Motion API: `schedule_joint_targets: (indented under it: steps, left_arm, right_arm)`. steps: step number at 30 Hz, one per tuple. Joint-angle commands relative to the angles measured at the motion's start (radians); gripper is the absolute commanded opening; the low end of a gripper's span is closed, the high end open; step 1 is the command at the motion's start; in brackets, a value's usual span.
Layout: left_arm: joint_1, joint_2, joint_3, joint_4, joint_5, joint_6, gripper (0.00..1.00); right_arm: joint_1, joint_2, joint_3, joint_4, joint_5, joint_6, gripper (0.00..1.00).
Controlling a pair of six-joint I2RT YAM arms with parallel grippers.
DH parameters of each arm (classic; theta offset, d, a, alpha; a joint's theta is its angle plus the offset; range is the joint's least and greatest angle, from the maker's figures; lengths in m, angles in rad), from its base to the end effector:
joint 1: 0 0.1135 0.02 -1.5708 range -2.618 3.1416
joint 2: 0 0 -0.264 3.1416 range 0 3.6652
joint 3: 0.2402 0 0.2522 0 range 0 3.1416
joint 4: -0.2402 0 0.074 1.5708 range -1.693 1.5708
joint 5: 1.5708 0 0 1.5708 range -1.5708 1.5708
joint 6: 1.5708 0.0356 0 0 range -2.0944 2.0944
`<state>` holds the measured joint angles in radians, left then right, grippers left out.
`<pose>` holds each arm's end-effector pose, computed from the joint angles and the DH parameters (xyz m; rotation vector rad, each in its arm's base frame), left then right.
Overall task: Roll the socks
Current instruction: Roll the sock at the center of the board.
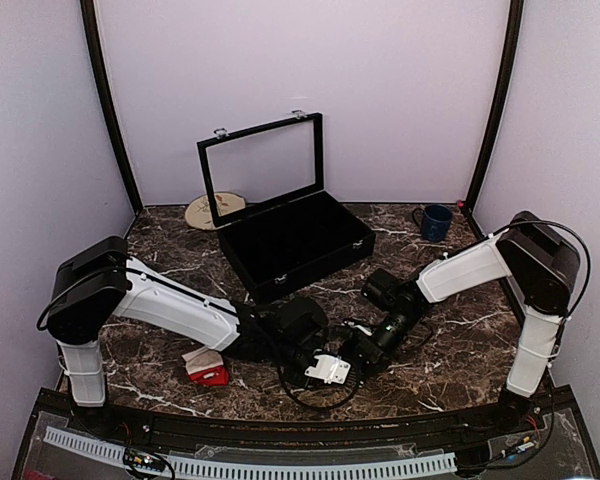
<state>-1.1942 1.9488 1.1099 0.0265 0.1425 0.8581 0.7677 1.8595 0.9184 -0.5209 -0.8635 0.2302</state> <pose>0.1427 -0.3747 0.1374 2.0853 1.1835 -0.3284 0.1960 0.2267 0.1074 0.7521 -2.4855 -1.1179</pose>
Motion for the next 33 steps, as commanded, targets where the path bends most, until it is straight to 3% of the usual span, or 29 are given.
schedule_joint_targets:
  steps: [1,8,14,19,33]
  left_arm:
    - [-0.004,0.019,0.014,-0.120,0.050,0.028,0.16]
    - [0.001,0.046,0.083,-0.242,0.154,0.051,0.07]
    - [0.017,0.104,0.209,-0.415,0.216,0.048,0.06]
    - [0.038,0.160,0.322,-0.523,0.258,0.016,0.06]
    - [0.120,0.247,0.490,-0.686,0.402,-0.078,0.04]
  right_arm:
    - [-0.014,0.015,0.009,-0.031,0.006,-0.027,0.00]
    - [-0.017,0.015,0.029,-0.057,0.029,-0.032,0.01]
    - [-0.018,-0.008,0.034,-0.048,0.056,-0.012,0.23]
    - [-0.017,-0.035,0.044,-0.064,0.092,-0.008,0.31]
    - [-0.047,-0.160,-0.033,-0.047,0.275,0.041,0.37]
